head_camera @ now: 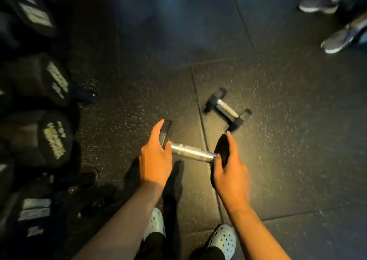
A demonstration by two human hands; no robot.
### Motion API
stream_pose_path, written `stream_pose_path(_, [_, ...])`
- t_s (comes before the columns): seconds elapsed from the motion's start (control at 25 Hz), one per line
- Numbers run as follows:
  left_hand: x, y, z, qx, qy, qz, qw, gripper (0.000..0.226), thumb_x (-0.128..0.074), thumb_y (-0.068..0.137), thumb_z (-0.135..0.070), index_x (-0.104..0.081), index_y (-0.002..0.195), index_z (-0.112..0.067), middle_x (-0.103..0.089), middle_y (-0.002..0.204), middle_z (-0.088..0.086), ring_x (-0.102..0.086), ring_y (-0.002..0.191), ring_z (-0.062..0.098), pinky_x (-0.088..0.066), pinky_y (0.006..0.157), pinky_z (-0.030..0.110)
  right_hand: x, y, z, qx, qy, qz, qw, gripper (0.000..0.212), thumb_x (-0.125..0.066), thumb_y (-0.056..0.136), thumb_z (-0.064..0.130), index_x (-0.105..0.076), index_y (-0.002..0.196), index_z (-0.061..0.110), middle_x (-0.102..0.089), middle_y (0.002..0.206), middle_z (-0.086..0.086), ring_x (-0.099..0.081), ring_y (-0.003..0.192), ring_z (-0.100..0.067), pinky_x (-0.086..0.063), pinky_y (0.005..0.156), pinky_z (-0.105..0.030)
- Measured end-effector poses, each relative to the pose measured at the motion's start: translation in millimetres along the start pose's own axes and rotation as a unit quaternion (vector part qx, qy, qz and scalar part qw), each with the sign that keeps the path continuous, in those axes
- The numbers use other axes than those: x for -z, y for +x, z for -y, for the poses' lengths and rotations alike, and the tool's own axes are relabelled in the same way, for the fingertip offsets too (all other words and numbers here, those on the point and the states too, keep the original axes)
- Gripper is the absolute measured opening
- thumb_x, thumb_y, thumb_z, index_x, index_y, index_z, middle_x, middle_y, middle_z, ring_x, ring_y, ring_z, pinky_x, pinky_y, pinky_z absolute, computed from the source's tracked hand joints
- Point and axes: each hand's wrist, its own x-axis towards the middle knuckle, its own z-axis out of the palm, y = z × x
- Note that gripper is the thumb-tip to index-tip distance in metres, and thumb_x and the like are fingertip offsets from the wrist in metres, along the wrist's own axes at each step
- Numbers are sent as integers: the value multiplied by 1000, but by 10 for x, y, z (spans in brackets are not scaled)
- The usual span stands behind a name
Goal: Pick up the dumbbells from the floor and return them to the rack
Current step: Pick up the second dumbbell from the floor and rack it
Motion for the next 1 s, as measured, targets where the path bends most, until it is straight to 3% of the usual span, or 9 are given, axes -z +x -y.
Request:
stream_pose_path(0.16, [1370, -621, -935, 22, -56, -84, 995, 63, -65, 96, -13, -44, 147, -43, -68, 111, 3, -65, 92, 21, -44, 73, 21, 790, -423, 1353, 56, 22, 38, 997, 68, -58, 98, 25, -26, 156, 38, -68, 130, -9, -68, 101, -35, -49, 73, -37])
stream_pose_path(0.32, [2543, -1389, -1478, 30, -97, -208, 973, 62, -65, 96, -17, -45, 144, -50, -71, 112, 6, -67, 98, 28, -53, 83, 44, 1367, -984, 2459, 172, 49, 75, 981, 72, -58, 97, 28, -19, 152, 52, -67, 132, -3, -69, 103, -30, -54, 78, -37])
stream_pose_path(0.44, [3305, -2020, -1582, 52, -112, -325, 937, 60, -63, 97, -21, -42, 145, -51, -70, 119, 7, -66, 103, 29, -52, 82, 40, 1615, -1444, 3197, 276, 36, 126, 952, 75, -60, 95, 28, -18, 151, 56, -70, 126, -3, -70, 98, -32, -49, 70, -34])
stream_pose_path(0.56, [3856, -2598, -1465, 89, -125, -430, 890, 60, -62, 98, -21, -41, 148, -46, -71, 119, 5, -67, 102, 26, -49, 74, 33, 1614, -1900, 3795, 380, 19, 178, 907, 79, -64, 91, 22, -24, 153, 48, -72, 119, -4, -70, 95, -31, -42, 64, -32])
stream_pose_path(0.68, [4353, -3285, -1184, 138, -131, -519, 833, 63, -62, 98, -21, -38, 150, -46, -71, 118, 4, -67, 94, 22, -46, 70, 29, 1505, -2595, 4252, 467, 1, 248, 849, 78, -64, 92, 19, -25, 155, 41, -73, 103, -5, -69, 90, -34, -47, 63, -37])
stream_pose_path(0.8, [4745, -3985, -749, 178, -122, -581, 784, 66, -64, 97, -19, -37, 151, -45, -73, 112, 2, -69, 90, 20, -45, 69, 22, 1267, -3417, 4506, 536, -12, 300, 789, 77, -60, 94, 21, -21, 158, 36, -72, 111, -10, -67, 94, -35, -42, 65, -37])
stream_pose_path(0.92, [5048, -4761, -275, 222, -122, -629, 735, 66, -66, 95, -16, -39, 150, -43, -70, 77, -4, -63, 62, 7, -38, 49, 14, 1034, -4329, 4604, 577, -10, 351, 737, 75, -59, 96, 23, -19, 158, 35, -71, 116, -12, -66, 99, -36, -42, 68, -38])
stream_pose_path(1.0, [5258, -5342, 80, 254, -124, -658, 698, 66, -67, 94, -16, -40, 148, -45, -60, 65, -9, -60, 57, 5, -37, 46, 15, 899, -5035, 4599, 595, 0, 387, 704, 73, -59, 97, 23, -20, 158, 34, -71, 113, -16, -66, 96, -39, -48, 72, -42])
